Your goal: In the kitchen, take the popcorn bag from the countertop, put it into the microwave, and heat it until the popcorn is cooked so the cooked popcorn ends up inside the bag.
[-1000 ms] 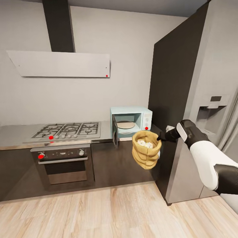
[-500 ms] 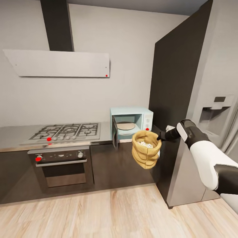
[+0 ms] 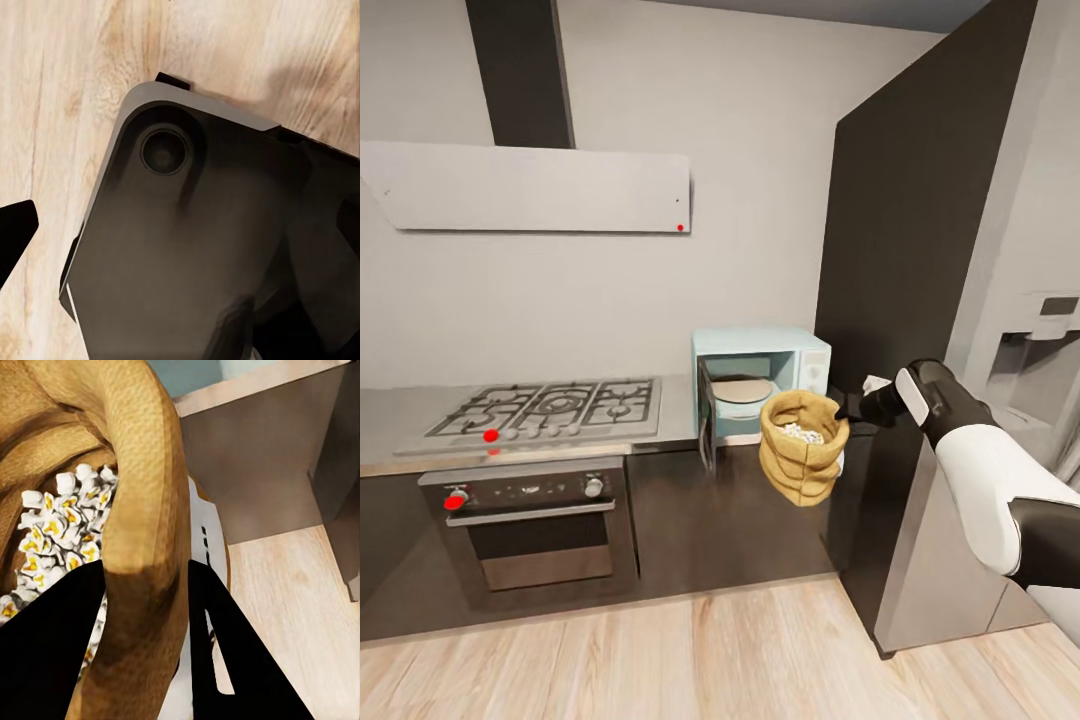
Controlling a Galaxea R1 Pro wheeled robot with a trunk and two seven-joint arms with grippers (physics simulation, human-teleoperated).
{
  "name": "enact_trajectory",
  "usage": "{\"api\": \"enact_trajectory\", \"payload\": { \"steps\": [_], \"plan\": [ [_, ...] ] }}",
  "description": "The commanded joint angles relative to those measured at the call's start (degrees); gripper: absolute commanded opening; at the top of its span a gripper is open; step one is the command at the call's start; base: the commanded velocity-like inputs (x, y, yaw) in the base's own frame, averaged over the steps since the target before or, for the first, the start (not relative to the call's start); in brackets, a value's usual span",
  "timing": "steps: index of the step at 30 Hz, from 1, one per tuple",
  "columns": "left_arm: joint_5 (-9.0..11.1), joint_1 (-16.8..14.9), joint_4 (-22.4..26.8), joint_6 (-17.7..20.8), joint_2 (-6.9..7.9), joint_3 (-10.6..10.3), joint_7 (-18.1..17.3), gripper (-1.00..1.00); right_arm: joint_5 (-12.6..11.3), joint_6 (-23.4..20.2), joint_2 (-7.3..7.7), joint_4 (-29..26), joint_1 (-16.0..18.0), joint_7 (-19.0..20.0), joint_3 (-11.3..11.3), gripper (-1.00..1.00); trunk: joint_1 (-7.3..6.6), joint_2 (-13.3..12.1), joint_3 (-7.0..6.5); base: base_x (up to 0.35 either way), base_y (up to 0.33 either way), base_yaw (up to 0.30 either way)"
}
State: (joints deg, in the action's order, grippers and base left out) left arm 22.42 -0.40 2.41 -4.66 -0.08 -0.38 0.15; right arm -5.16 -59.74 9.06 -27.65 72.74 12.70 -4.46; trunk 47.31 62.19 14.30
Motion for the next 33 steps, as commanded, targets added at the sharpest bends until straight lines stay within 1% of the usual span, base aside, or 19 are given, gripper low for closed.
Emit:
{"api": "enact_trajectory", "payload": {
  "steps": [1,11,33],
  "plan": [
    [0.25,-0.04,-0.03,-0.17,-0.01,-0.06,0.00,1.00,-0.56,-0.26,0.00,-0.23,0.04,-0.31,-0.11,-1.00,0.01,0.05,0.08,0.016,0.000,0.000],
    [0.18,-0.04,-0.03,-0.18,-0.06,-0.14,0.09,1.00,-0.53,-0.26,0.00,-1.08,0.04,-0.19,-0.11,-1.00,0.01,0.05,0.08,0.023,0.000,0.000],
    [0.25,-0.04,-0.03,-0.17,-0.01,-0.15,0.11,1.00,-0.47,-0.26,-0.16,-1.09,0.04,-0.16,-0.11,-1.00,0.01,0.05,0.08,0.317,0.000,0.000]
  ]
}}
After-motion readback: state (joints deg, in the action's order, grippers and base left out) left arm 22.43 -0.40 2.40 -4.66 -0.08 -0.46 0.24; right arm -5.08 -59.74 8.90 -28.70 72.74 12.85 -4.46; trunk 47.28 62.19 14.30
